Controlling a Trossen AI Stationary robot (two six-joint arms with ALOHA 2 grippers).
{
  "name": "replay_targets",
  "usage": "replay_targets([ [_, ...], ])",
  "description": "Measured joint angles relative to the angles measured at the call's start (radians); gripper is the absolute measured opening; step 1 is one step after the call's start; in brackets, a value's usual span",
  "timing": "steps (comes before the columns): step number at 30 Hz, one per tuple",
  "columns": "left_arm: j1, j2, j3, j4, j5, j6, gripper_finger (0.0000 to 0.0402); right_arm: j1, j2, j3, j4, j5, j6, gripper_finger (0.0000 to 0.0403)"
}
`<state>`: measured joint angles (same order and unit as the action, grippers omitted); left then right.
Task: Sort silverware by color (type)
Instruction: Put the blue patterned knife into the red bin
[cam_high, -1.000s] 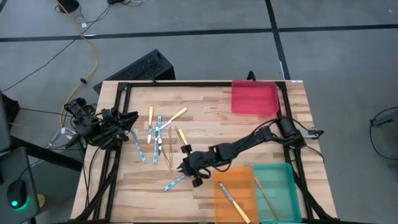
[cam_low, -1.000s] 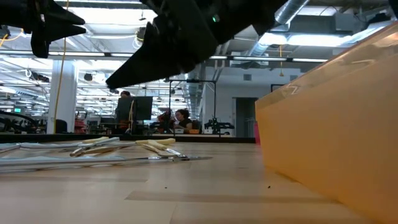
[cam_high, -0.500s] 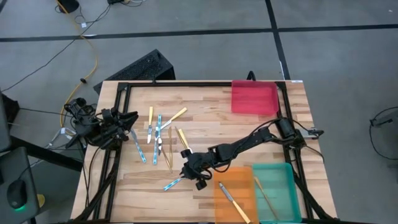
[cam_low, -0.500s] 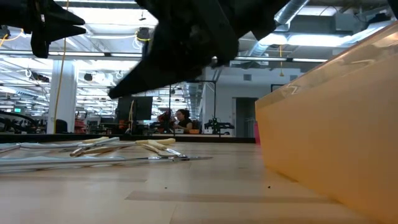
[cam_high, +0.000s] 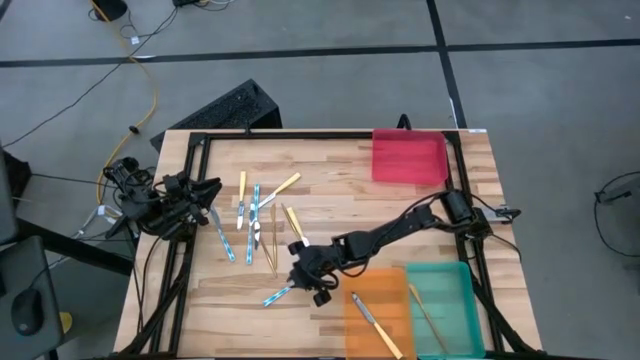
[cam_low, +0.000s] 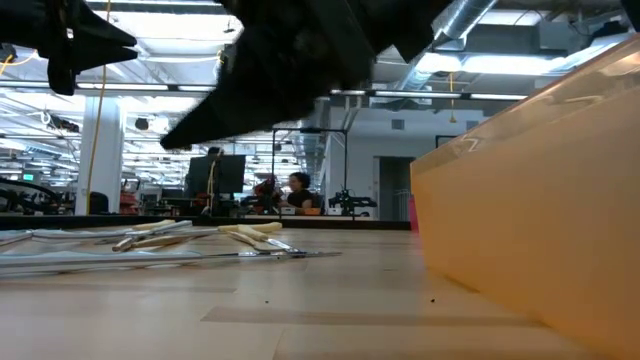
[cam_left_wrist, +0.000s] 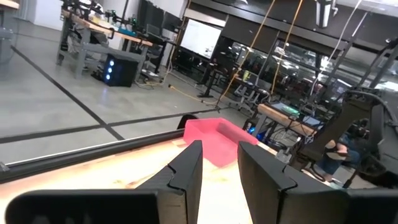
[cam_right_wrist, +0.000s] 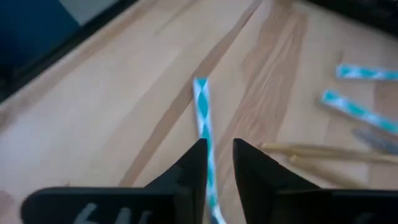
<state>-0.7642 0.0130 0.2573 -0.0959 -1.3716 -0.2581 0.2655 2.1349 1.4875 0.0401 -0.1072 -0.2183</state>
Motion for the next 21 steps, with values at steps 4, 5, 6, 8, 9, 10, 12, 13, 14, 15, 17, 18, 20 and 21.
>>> replay_targets([
  [4, 0.0, 0.0, 0.0, -0.001, -0.005, 0.0, 0.0089, -0.008, 0.0, 0.045, -0.001, 0.0, 0.0, 0.0171],
  [5, 0.0, 0.0, 0.0, -0.001, -0.005, 0.0, 0.0089, -0.012, 0.0, 0.053, -0.002, 0.0, 0.0, 0.0185],
  [6, 0.0, 0.0, 0.0, -0.001, -0.005, 0.0, 0.0089, -0.014, 0.0, 0.058, -0.001, 0.0, -0.001, 0.0198],
  [8, 0.0, 0.0, 0.0, -0.001, -0.005, 0.0, 0.0089, -0.019, 0.0, 0.06, -0.001, 0.001, -0.001, 0.0216],
  [9, 0.0, 0.0, 0.0, -0.001, -0.005, -0.001, 0.0089, -0.02, 0.001, 0.06, -0.003, 0.001, -0.002, 0.0222],
  [10, 0.0, 0.0, 0.0, -0.002, -0.005, -0.003, 0.0089, -0.02, 0.014, 0.06, 0.005, 0.0, -0.003, 0.0225],
  [12, 0.0, 0.0, 0.0, -0.004, -0.004, -0.013, 0.0089, -0.02, 0.031, 0.061, 0.014, 0.0, -0.003, 0.0226],
  [13, 0.0, 0.0, 0.0, -0.005, -0.003, -0.014, 0.0089, -0.018, 0.034, 0.058, 0.0, -0.003, -0.004, 0.0225],
  [14, 0.0, 0.0, 0.0, -0.005, -0.003, -0.015, 0.0089, -0.016, 0.045, 0.057, 0.003, -0.013, -0.009, 0.0224],
  [15, 0.0, 0.0, 0.0, -0.006, -0.003, -0.015, 0.0089, -0.014, 0.068, 0.065, 0.023, -0.026, -0.02, 0.0222],
  [17, 0.0, 0.0, 0.0, -0.005, -0.002, -0.018, 0.0089, -0.007, 0.093, 0.073, 0.021, -0.035, -0.034, 0.0219],
  [18, 0.0, 0.0, 0.0, -0.005, -0.002, -0.019, 0.0089, -0.003, 0.104, 0.074, -0.008, -0.049, -0.035, 0.0218],
  [20, 0.0, 0.0, 0.0, -0.005, -0.002, -0.019, 0.0089, 0.003, 0.152, 0.11, 0.008, -0.077, -0.048, 0.0217],
  [21, 0.0, 0.0, 0.0, -0.005, -0.002, -0.02, 0.0089, 0.005, 0.169, 0.128, -0.003, -0.08, -0.058, 0.0217],
])
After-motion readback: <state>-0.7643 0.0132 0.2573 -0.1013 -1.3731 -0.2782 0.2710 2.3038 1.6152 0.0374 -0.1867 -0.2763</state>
